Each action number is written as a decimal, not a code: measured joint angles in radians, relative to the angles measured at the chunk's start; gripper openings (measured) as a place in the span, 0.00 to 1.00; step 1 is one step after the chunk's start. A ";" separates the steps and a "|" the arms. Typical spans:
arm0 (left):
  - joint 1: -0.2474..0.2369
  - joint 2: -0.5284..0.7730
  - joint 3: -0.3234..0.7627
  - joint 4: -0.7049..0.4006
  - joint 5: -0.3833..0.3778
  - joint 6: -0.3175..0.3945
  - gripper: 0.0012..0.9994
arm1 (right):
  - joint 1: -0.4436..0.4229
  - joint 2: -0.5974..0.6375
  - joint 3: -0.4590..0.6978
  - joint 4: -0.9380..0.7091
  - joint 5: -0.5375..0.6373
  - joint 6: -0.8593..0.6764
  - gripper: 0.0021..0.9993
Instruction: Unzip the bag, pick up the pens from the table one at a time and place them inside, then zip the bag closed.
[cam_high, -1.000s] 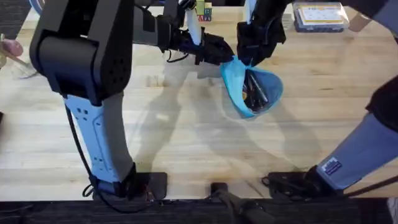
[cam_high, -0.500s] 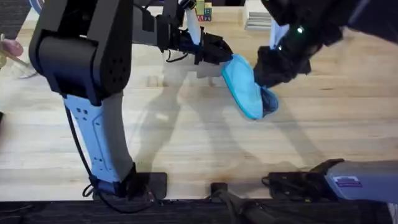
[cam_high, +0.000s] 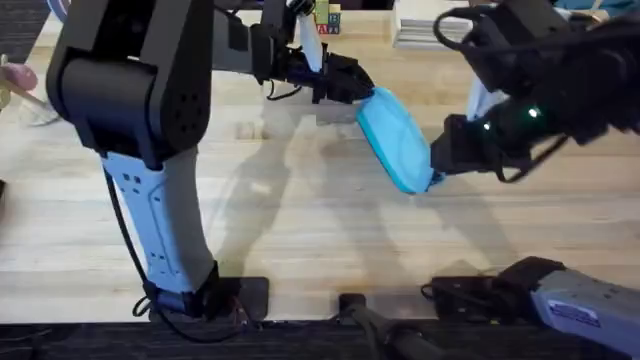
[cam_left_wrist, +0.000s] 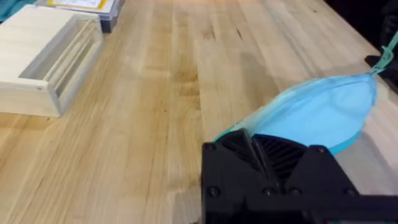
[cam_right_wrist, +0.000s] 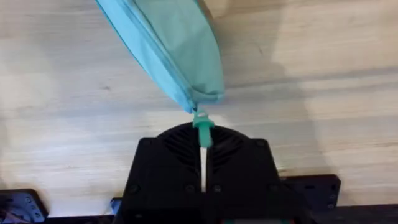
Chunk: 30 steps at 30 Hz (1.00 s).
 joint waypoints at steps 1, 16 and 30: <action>-0.001 0.000 0.000 -0.001 0.002 0.000 0.04 | 0.000 -0.023 -0.017 0.001 0.000 0.005 0.03; 0.012 0.000 -0.001 -0.001 -0.010 0.000 0.04 | 0.000 -0.358 -0.223 -0.048 -0.030 0.048 0.03; 0.014 0.000 -0.001 -0.002 -0.010 0.000 0.04 | 0.000 -0.412 -0.224 -0.046 -0.042 0.051 0.03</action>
